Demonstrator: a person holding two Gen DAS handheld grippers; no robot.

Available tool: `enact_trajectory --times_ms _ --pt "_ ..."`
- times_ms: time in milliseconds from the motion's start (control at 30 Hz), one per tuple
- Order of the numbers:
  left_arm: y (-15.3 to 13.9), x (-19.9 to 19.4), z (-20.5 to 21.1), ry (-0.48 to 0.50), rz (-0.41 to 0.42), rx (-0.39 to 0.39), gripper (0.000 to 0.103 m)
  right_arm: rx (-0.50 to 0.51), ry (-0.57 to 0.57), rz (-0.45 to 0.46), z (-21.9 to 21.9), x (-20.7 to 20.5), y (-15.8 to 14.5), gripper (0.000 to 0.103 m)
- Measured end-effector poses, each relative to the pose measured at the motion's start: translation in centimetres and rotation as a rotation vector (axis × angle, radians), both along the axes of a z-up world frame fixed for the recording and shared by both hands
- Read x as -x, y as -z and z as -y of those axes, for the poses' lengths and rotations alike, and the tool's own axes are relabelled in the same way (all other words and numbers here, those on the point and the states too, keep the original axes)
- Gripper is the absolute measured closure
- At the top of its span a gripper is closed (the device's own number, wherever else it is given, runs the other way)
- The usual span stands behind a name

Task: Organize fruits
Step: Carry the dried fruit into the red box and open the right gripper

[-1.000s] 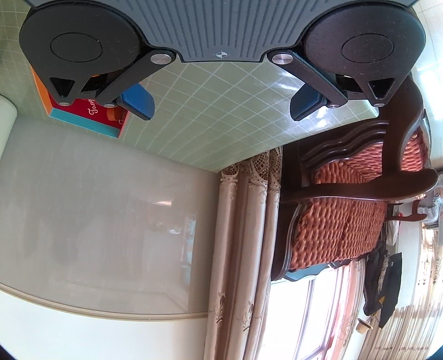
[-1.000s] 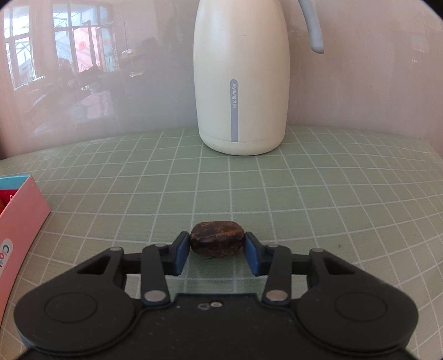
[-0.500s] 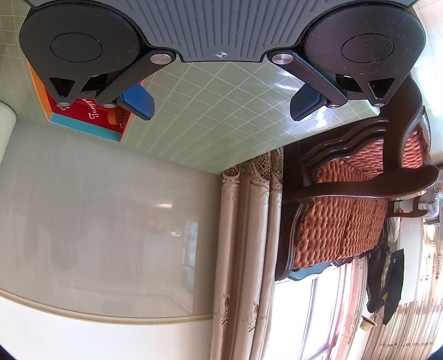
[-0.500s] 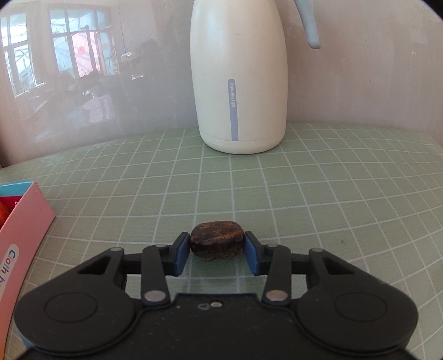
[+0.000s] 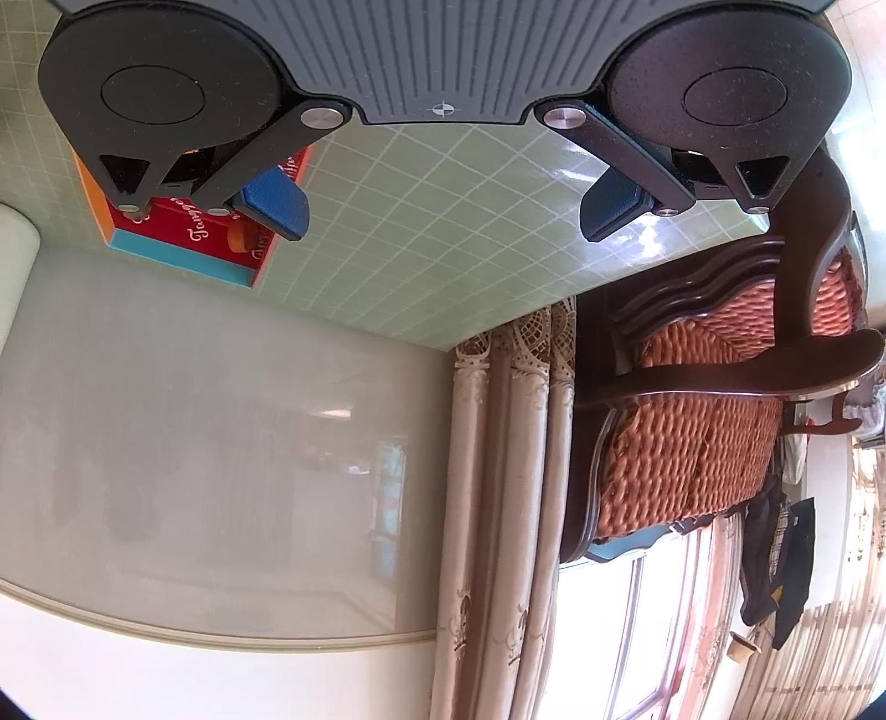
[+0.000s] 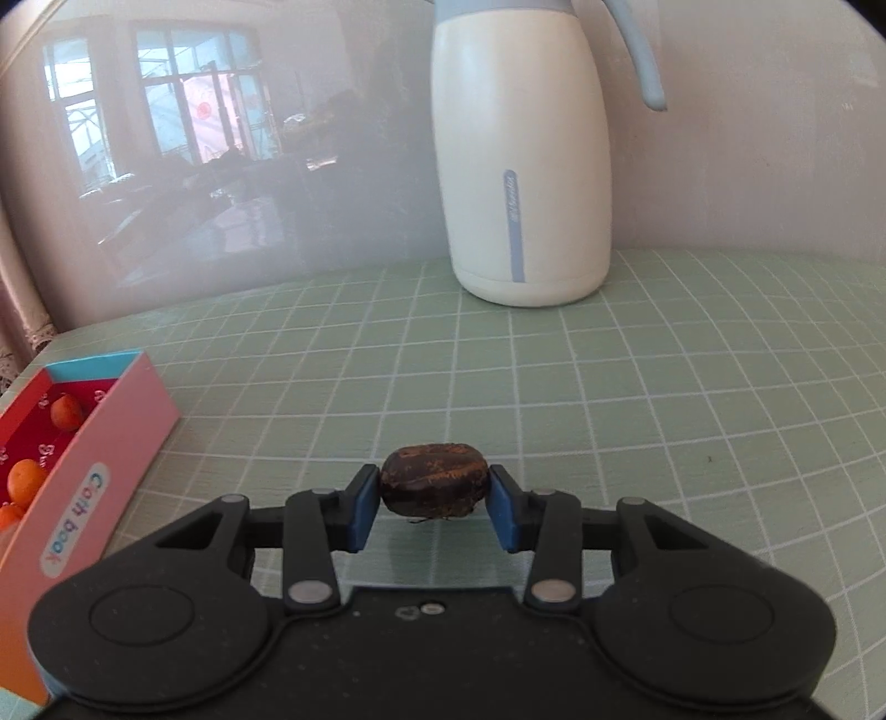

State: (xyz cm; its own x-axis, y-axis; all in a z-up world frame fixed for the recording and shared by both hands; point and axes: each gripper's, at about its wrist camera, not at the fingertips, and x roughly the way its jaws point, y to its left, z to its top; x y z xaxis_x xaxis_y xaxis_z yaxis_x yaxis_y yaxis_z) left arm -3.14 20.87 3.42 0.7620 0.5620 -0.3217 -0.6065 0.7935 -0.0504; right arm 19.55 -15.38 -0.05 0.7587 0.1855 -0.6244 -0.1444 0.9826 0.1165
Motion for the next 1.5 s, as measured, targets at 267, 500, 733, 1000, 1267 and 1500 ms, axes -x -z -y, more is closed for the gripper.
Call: enact_trajectory --times_ms 267,500,733,1000,1267,1500 --pt "0.0 0.2 0.1 -0.005 -0.002 -0.013 0.000 -0.016 -0.040 0.011 -2.3 0.5 -0.9 0.063" --pt "0.0 0.5 -0.3 -0.021 -0.009 -0.023 0.000 -0.011 -0.150 0.072 -6.7 1.9 -2.5 0.063" --pt "0.0 1.0 -0.7 -0.032 -0.016 -0.043 0.000 -0.025 -0.252 0.109 -10.4 2.9 -3.5 0.063" --pt "0.0 1.7 -1.6 -0.054 -0.018 -0.041 0.000 -0.035 -0.329 0.125 -13.2 3.6 -4.0 0.063" --pt "0.2 2.3 -2.5 -0.070 -0.022 -0.036 0.000 0.011 -0.415 0.124 -17.2 3.9 -3.1 0.063" --pt "0.3 2.6 -3.2 -0.080 -0.020 -0.024 0.000 0.095 -0.469 0.119 -20.2 4.0 -1.9 0.063"
